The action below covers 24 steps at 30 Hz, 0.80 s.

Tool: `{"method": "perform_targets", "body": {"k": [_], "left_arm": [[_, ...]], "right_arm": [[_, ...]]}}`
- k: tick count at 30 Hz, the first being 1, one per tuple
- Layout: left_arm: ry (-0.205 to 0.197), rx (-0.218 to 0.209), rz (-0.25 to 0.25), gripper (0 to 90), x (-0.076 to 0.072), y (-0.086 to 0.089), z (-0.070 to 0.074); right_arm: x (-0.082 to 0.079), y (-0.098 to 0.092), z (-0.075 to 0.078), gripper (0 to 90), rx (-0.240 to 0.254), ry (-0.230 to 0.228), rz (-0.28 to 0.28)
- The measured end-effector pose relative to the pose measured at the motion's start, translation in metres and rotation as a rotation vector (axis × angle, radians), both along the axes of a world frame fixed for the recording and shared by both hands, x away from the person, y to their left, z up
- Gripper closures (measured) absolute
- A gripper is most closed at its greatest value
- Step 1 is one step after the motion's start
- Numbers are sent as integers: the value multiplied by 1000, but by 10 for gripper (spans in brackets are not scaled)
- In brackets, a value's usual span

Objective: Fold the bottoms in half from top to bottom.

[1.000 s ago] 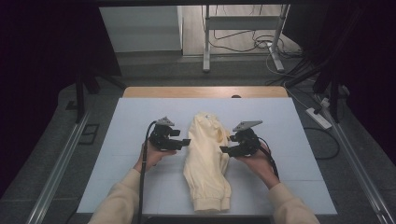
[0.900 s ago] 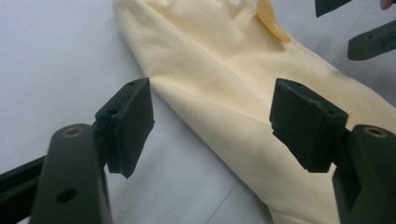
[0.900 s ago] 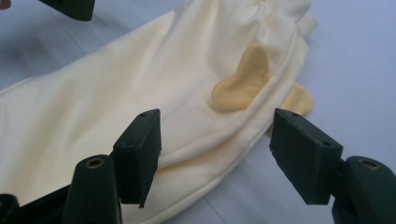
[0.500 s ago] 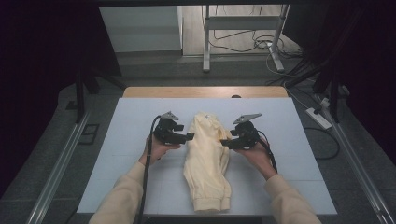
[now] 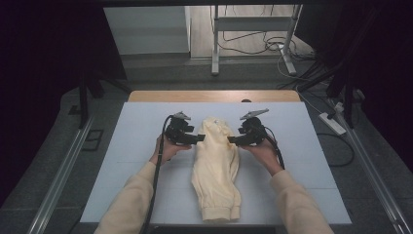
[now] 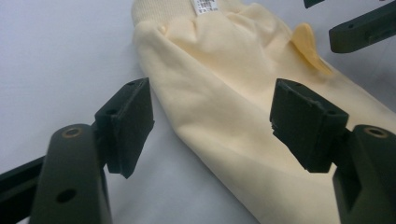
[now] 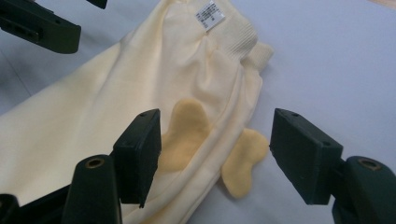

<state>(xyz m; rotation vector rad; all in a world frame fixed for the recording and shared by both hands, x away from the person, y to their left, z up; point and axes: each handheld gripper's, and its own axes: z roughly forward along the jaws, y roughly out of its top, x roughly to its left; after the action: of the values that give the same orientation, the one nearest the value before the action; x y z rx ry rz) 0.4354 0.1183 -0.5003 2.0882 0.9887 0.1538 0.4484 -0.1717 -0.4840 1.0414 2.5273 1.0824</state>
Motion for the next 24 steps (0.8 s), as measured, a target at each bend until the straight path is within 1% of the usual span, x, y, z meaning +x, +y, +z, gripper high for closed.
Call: {"method": "perform_targets", "body": {"k": [2, 5, 10, 13, 15, 17, 19, 22, 24], "left_arm": [[4, 4, 7, 295, 3, 0, -1], [6, 12, 11, 295, 6, -1, -2], [7, 23, 18, 303, 12, -1, -3], [14, 25, 26, 303, 15, -1, -6], [18, 27, 26, 303, 17, -1, -7], [24, 27, 33, 303, 19, -1, -10], [31, 38, 33, 303, 22, -1, -13], [43, 41, 41, 302, 24, -2, -17], [52, 42, 43, 303, 25, -2, -20]], "right_arm": [[4, 0, -1, 340, -1, 1, -8], [9, 0, -1, 341, 15, 5, -18], [18, 3, -2, 340, 7, 1, -21], [22, 6, -4, 340, 0, 7, -22], [25, 9, -6, 340, 5, 13, -24], [27, 12, -8, 340, -5, 15, -21], [29, 15, -11, 341, -8, 21, -23], [31, 20, -16, 340, -39, 26, -17], [32, 21, -18, 340, -36, 32, -14]]}}
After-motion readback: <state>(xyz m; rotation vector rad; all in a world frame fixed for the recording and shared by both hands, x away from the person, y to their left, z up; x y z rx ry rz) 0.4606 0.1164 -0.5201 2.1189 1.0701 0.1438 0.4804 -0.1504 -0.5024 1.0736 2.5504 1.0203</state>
